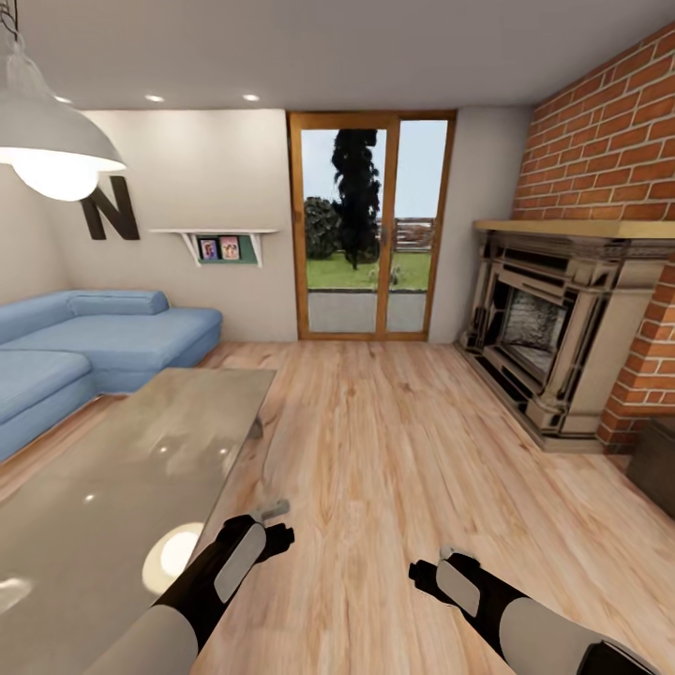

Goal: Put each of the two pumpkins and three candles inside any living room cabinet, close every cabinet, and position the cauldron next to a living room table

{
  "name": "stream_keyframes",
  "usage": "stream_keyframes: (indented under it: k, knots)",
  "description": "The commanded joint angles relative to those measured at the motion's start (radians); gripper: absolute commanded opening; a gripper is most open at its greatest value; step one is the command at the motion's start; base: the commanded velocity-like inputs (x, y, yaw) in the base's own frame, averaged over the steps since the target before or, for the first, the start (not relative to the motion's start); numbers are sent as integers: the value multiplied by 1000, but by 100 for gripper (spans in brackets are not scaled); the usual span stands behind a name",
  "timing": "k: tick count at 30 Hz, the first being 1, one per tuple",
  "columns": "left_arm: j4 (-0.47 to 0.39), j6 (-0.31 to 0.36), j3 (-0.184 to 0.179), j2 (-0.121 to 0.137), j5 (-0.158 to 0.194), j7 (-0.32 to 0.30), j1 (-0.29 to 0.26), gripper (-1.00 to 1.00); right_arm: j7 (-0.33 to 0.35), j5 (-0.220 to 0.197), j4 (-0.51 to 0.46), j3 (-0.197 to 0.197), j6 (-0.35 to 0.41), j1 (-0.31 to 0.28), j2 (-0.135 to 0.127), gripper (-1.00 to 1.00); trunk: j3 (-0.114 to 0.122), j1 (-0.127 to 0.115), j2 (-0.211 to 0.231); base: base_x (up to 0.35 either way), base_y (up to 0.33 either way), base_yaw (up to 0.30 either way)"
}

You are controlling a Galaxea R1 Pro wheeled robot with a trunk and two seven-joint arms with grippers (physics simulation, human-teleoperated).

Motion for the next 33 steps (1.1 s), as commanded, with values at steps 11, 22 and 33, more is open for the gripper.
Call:
stream_keyframes:
  k: [11, 22, 33]
  knots:
    - [0, 1, -3, 1, 10, 10, -1, 100, -7, -5, -3, 6, 4, -1, -1, 100, -1, 1, -1, 339, 26, 0]
    - [0, 1, -3, 1, 10, 10, -1, 100, -7, -5, -3, 7, 4, -1, -3, 100, -1, 1, -1, 341, 1, 0]
    - [0, 1, -3, 1, 10, 10, -1, 100, -7, -5, -2, 7, 4, -1, -3, 100, -1, 1, -1, 341, 0, 0]
